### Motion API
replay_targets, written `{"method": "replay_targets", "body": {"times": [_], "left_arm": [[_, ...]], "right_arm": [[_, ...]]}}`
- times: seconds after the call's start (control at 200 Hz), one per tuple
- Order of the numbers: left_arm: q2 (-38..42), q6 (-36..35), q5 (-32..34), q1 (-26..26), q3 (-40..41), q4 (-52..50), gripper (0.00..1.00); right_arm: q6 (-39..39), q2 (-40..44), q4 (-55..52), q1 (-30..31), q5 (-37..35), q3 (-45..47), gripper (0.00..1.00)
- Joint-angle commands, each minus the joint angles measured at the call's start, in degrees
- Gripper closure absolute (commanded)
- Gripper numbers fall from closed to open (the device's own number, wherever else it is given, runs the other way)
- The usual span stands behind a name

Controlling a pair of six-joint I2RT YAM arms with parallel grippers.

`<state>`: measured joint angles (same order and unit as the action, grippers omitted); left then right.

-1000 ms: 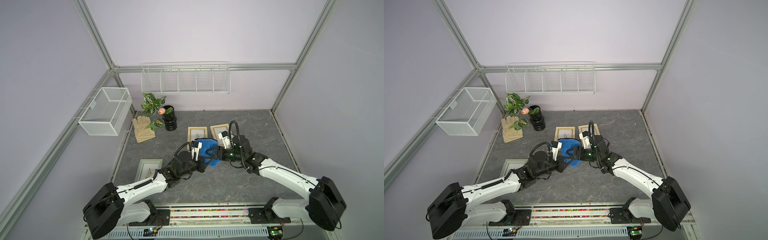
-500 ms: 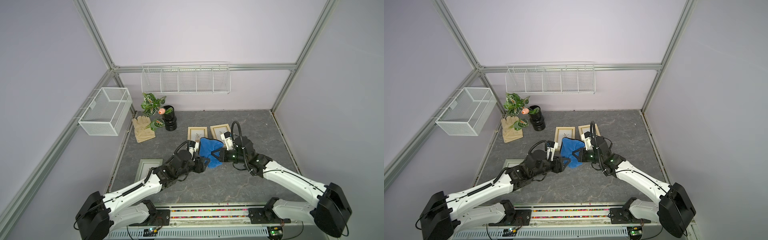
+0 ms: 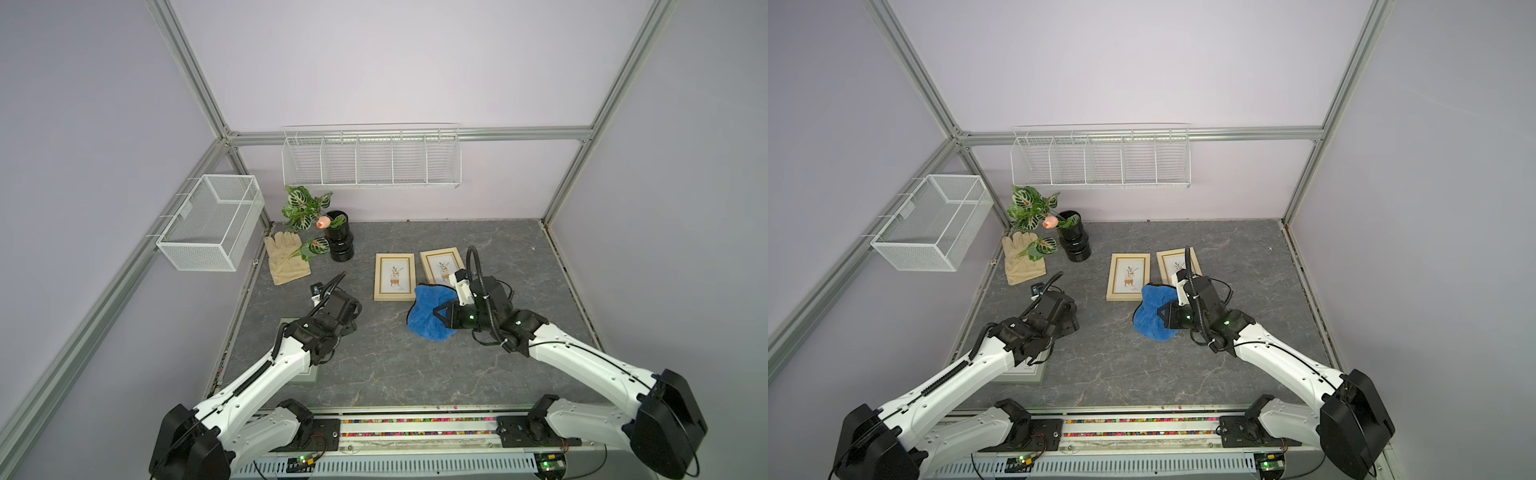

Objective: Wipe the picture frame with a cloth
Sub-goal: Adjust the cleaning item, then move the picture frame to the center of the board.

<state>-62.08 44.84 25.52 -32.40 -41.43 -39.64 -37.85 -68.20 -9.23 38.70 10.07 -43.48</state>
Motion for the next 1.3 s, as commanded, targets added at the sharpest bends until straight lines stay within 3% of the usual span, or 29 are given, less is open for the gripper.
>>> {"method": "replay_targets", "body": {"times": [0.0,0.24,0.315,0.76,0.94,1.06,1.294], "left_arm": [[-1.75,1.67,0.76,5.11,1.53,-1.19,0.24],[-7.11,-1.91,-3.29,11.75,2.6,4.09,0.24],[-8.88,-3.08,-6.54,13.26,2.69,5.76,0.28],[-18.78,0.16,-13.65,14.12,2.29,9.72,0.29],[-21.15,1.0,-16.6,14.11,2.78,10.95,0.35],[-20.15,4.21,-17.34,11.51,3.35,11.16,0.42],[-19.28,16.24,-14.82,0.08,1.44,8.93,0.48]], "right_arm": [[1.26,2.23,-1.25,-0.21,-1.57,1.02,0.94],[1.95,4.29,-3.6,-0.29,-3.76,1.55,0.94],[1.81,4.26,-3.6,-0.23,-3.91,1.65,0.93],[1.29,2.35,-3.49,-0.21,-3.56,0.4,0.92],[1.92,2.37,-4.56,-0.26,-3.94,0.07,0.91],[2.01,2.22,-4.96,-0.25,-4.32,-0.11,0.91],[1.92,0.66,-5.27,-0.25,-4.22,-0.25,0.91]]}}
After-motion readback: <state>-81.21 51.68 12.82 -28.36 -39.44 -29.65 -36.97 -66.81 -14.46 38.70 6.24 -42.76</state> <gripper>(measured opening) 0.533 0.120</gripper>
